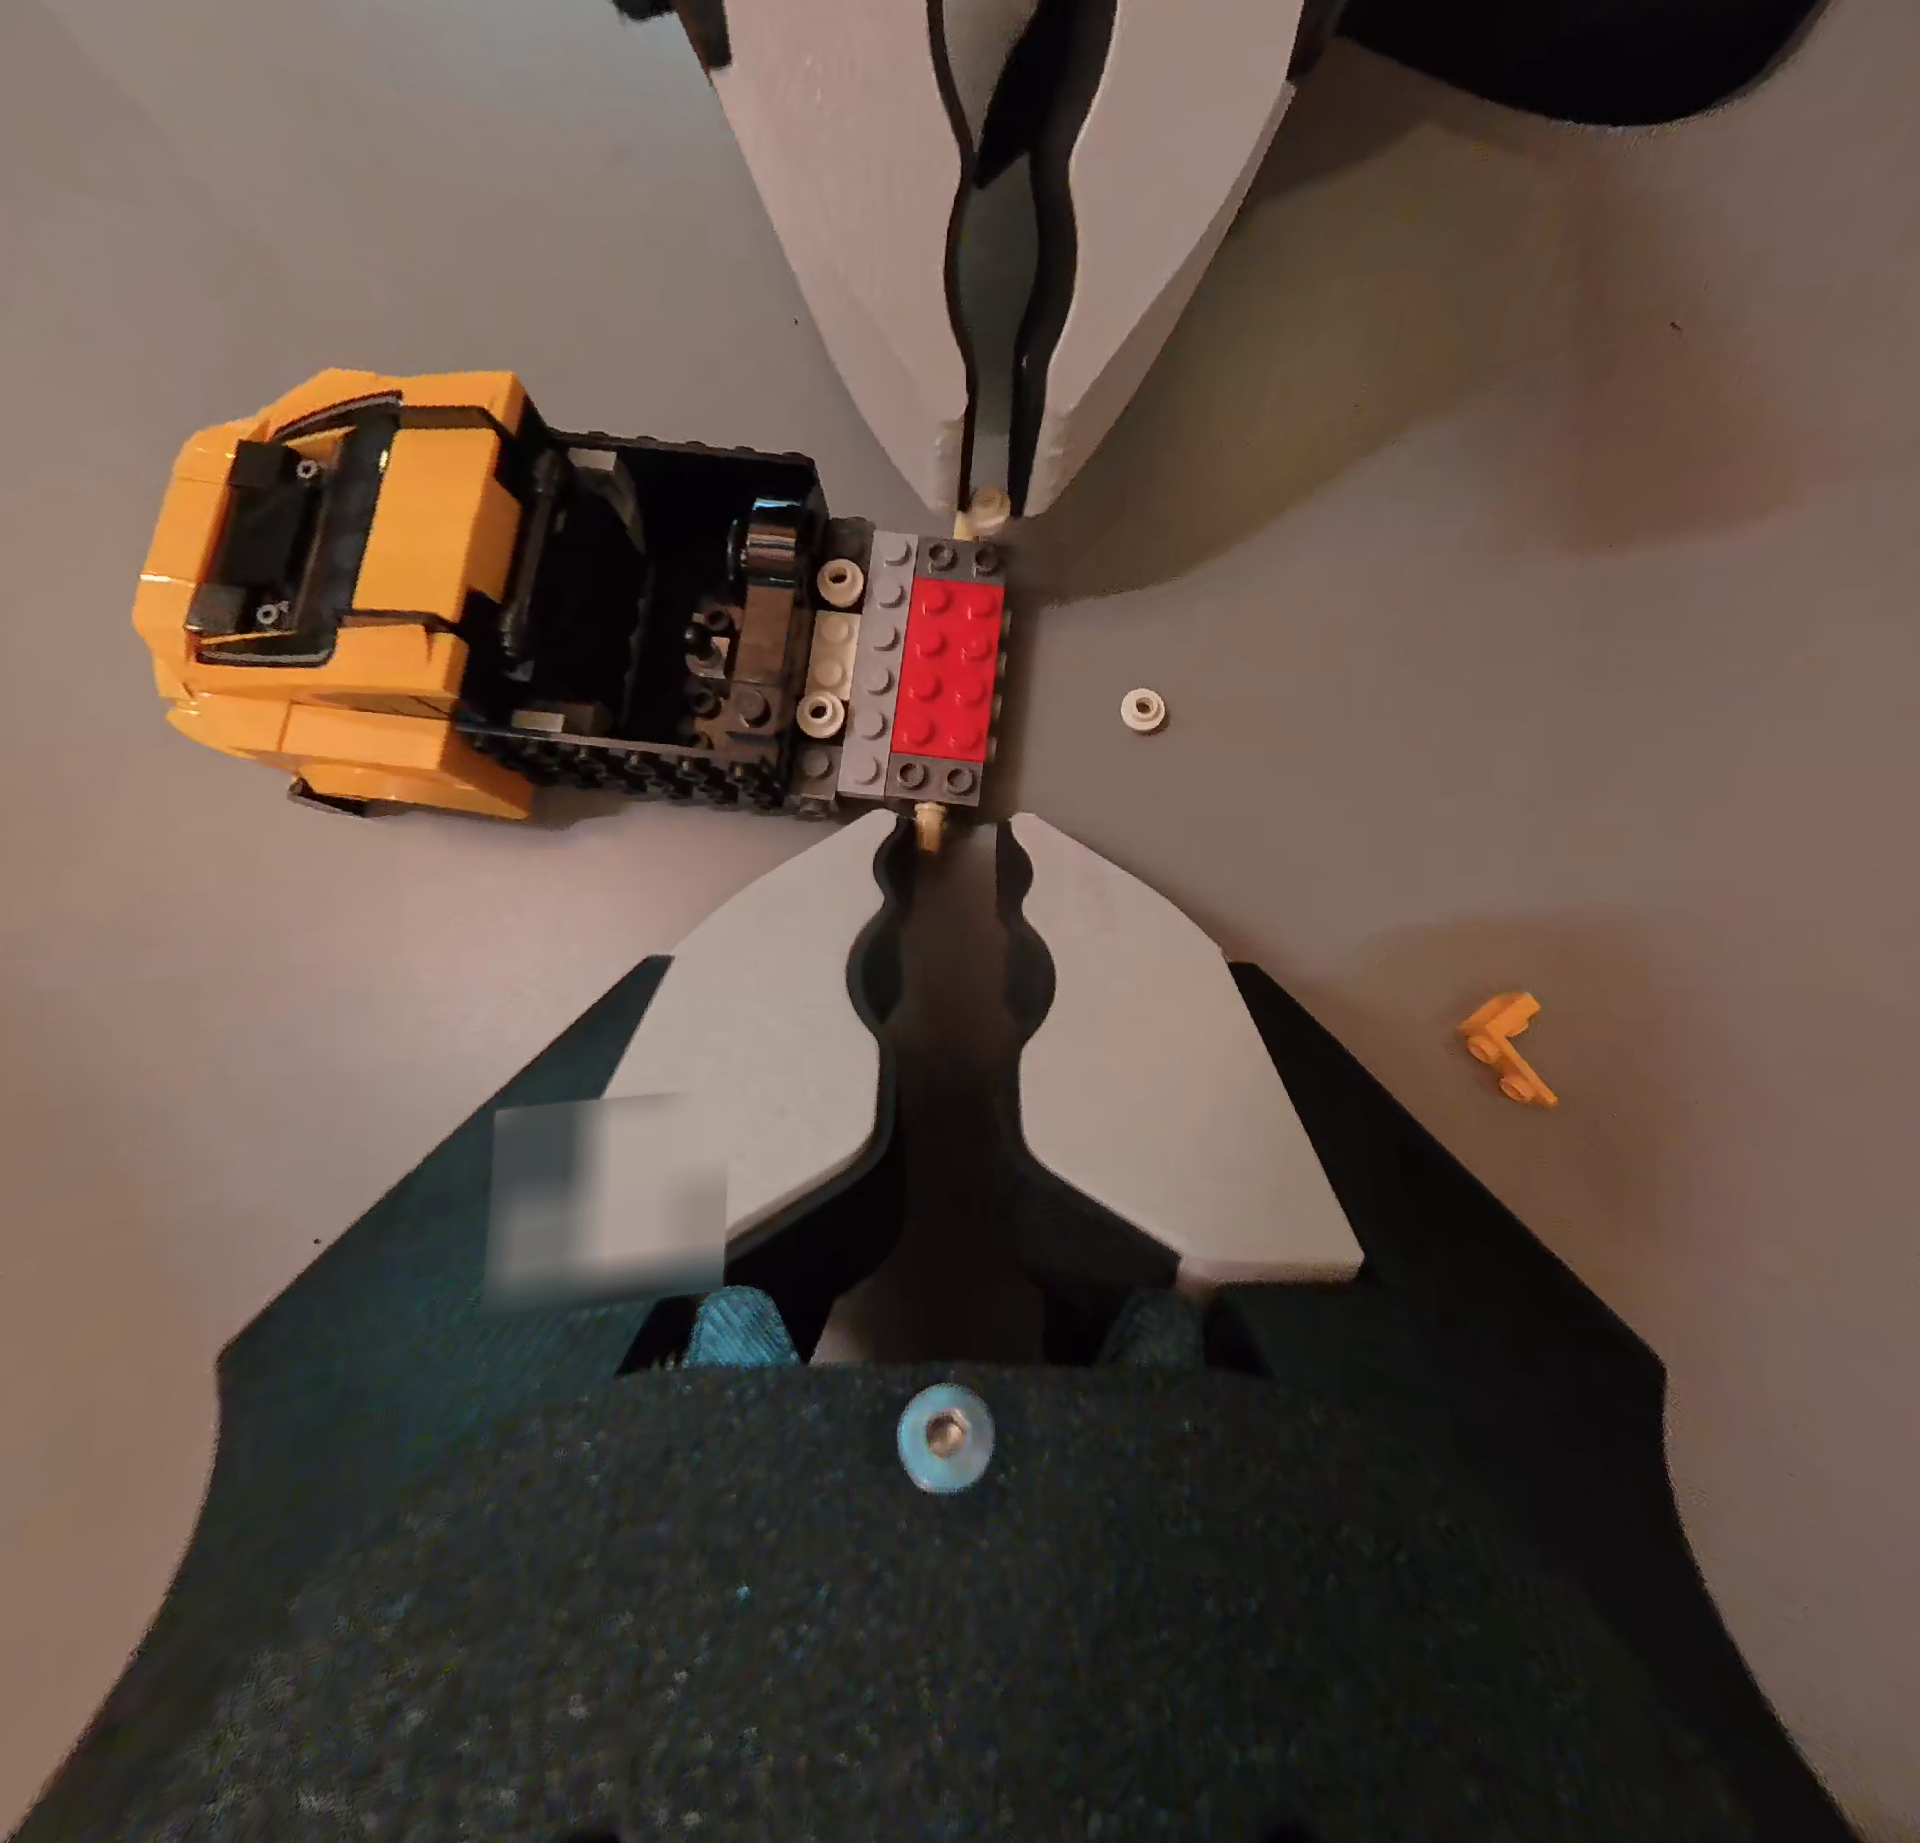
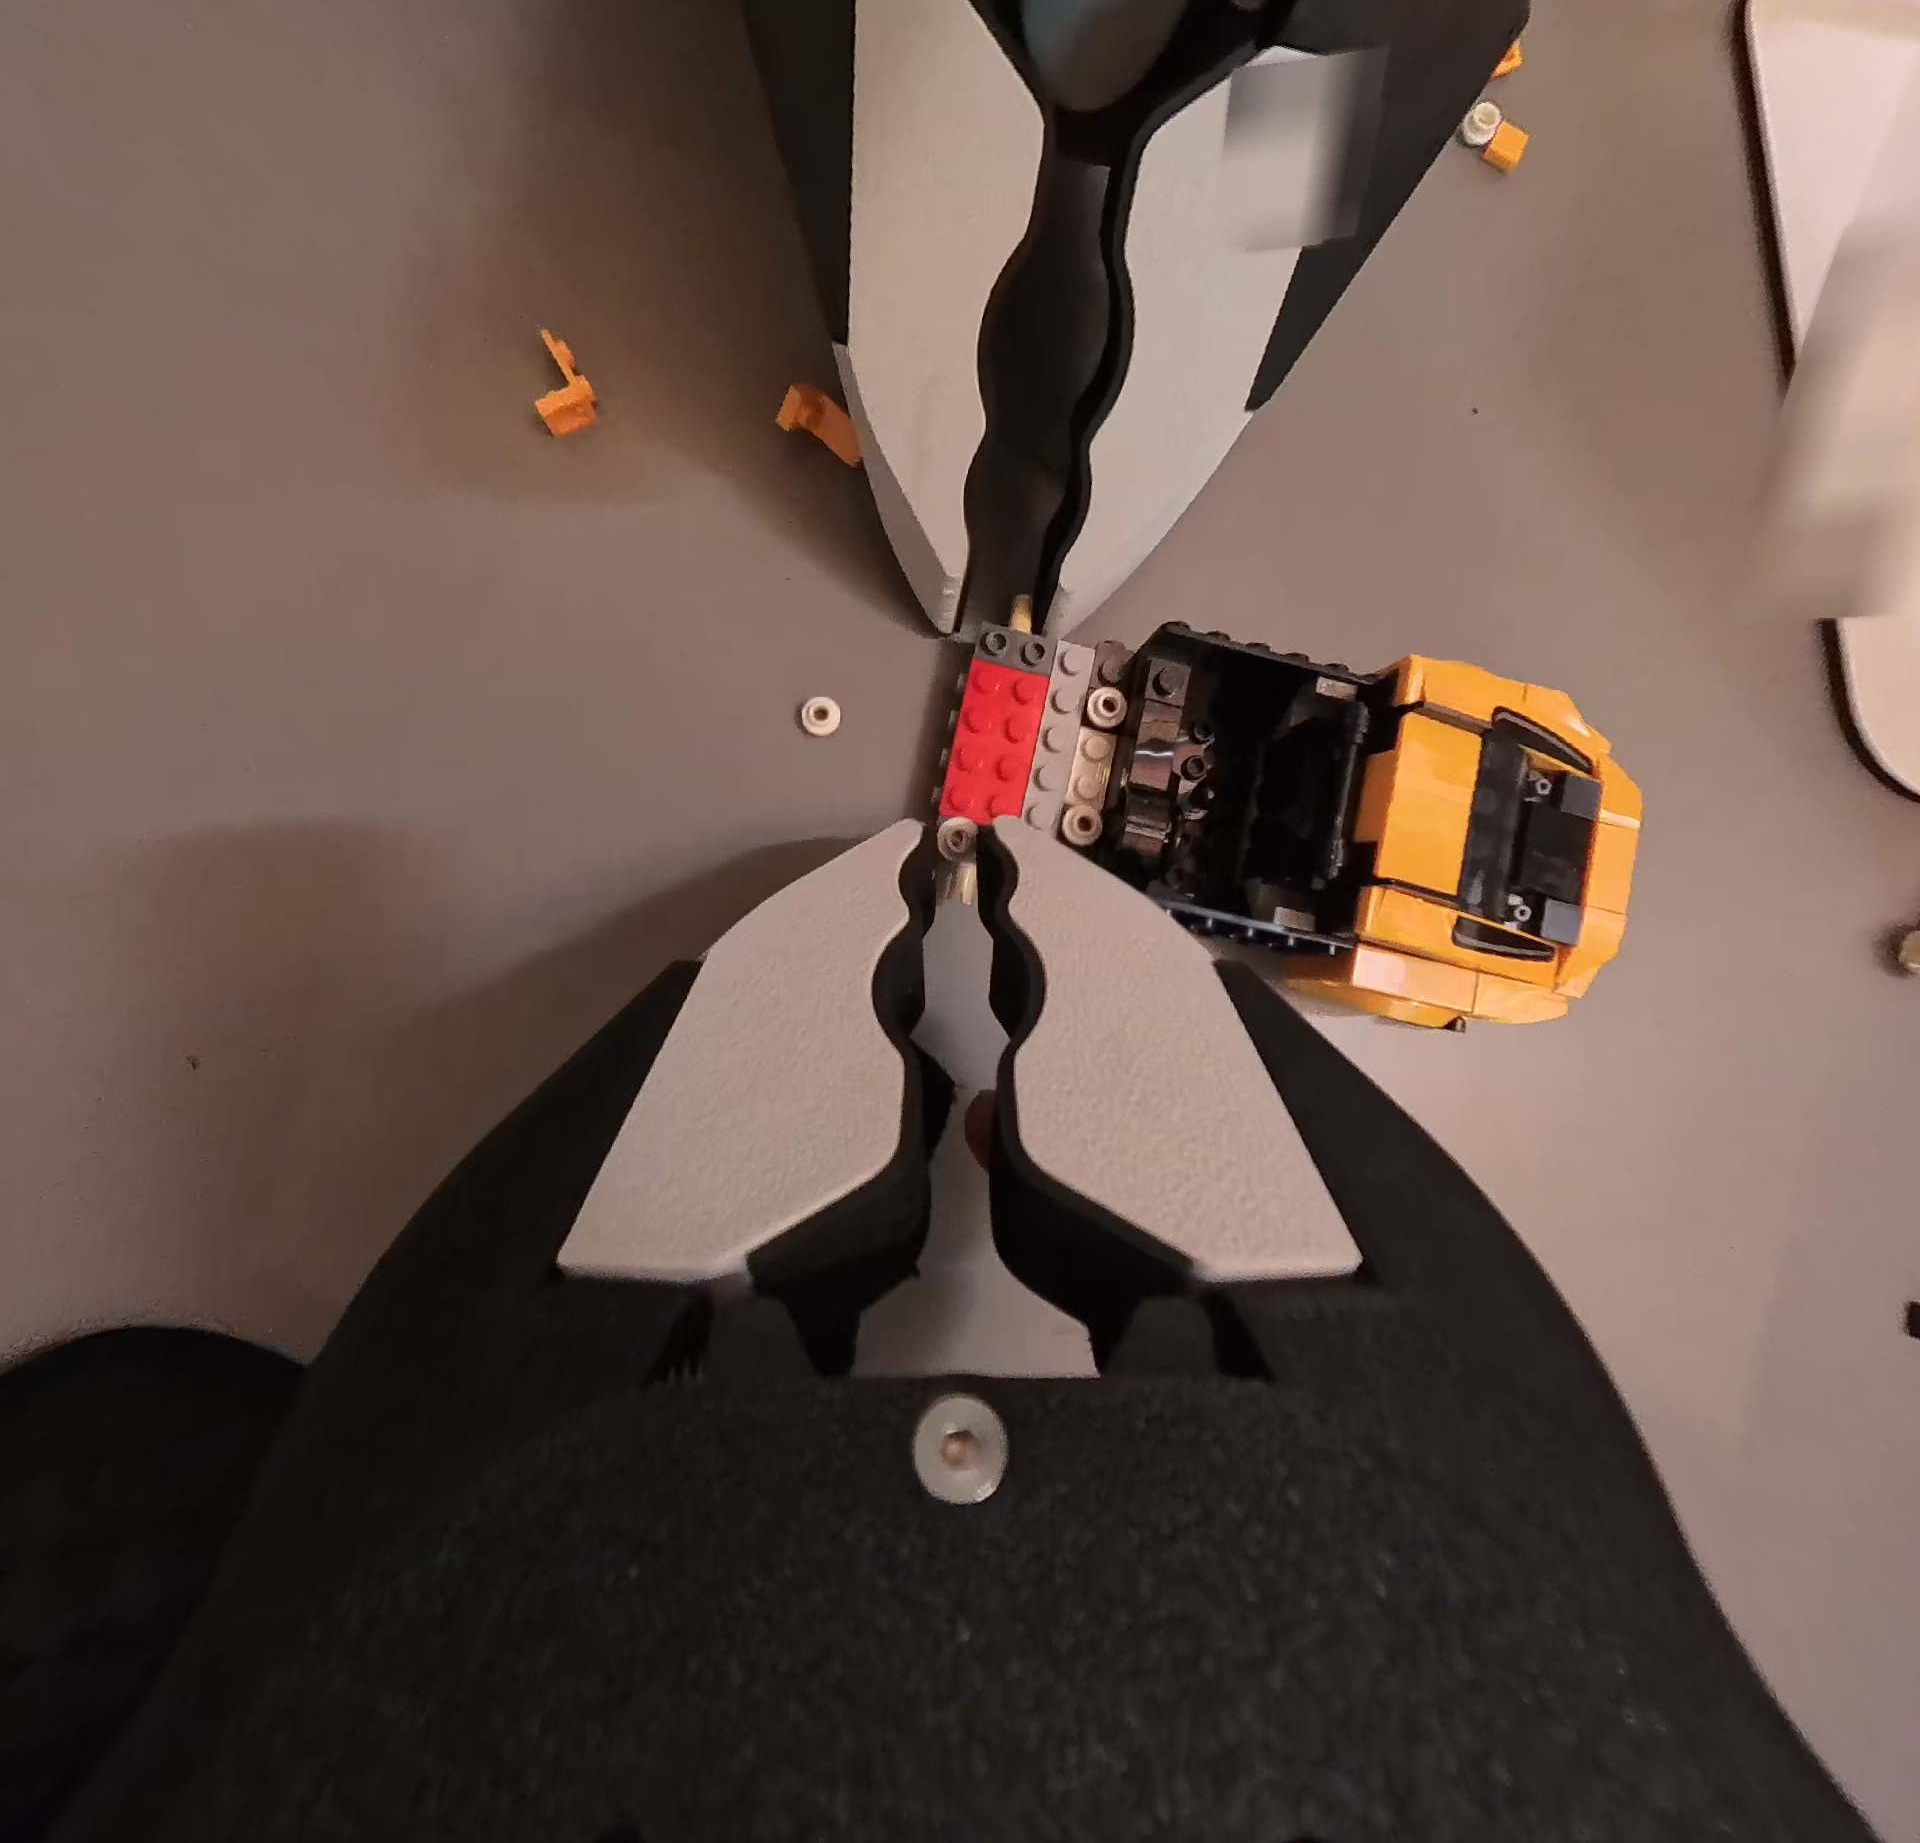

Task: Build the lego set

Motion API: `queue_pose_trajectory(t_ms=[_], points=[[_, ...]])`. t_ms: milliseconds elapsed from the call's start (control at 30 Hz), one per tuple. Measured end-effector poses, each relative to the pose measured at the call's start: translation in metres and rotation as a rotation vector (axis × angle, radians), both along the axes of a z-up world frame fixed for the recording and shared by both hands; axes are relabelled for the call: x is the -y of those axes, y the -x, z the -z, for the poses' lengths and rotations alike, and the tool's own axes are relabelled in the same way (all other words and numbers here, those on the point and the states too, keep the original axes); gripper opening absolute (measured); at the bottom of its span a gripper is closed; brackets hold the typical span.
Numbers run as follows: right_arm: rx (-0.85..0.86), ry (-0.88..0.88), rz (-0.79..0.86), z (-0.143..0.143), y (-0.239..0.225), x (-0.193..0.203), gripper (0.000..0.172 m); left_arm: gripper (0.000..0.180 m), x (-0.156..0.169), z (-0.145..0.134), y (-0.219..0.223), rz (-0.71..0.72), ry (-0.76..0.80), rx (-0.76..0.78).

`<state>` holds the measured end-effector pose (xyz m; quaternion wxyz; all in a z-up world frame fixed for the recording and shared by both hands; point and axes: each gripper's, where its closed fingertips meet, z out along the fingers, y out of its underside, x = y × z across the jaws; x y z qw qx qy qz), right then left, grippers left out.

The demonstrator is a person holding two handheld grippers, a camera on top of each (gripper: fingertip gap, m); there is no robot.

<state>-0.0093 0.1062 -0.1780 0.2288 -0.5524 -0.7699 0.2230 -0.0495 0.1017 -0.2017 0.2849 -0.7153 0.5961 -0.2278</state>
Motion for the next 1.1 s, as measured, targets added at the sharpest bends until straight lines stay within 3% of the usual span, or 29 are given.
queue_pose_trajectory(t_ms=[1100], points=[[0.068,-0.019,-0.037,0.011,0.008,0.005,0.012,0.012,0.003,0.000,0.000,0.009,0.009,0.001]])
